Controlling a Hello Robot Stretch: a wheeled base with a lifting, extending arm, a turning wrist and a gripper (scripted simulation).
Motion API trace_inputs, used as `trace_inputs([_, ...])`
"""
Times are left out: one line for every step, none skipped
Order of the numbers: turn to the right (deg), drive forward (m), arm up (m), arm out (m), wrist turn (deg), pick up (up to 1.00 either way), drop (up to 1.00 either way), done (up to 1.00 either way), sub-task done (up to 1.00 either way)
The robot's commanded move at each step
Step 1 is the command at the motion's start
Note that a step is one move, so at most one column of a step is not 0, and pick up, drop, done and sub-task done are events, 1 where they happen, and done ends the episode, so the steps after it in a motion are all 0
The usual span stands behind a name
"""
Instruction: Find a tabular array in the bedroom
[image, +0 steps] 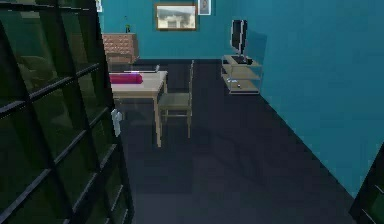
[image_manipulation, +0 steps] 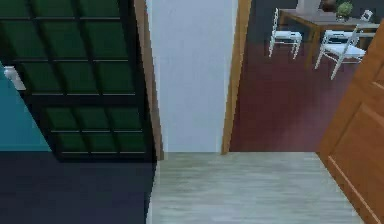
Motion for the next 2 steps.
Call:
trace_inputs([0.0,1.0,0.0,0.0,0.0,0.0,0.0,0.0,0.0])
trace_inputs([0.0,0.45,0.0,0.0,0.0,0.0,0.0,0.0,0.0])
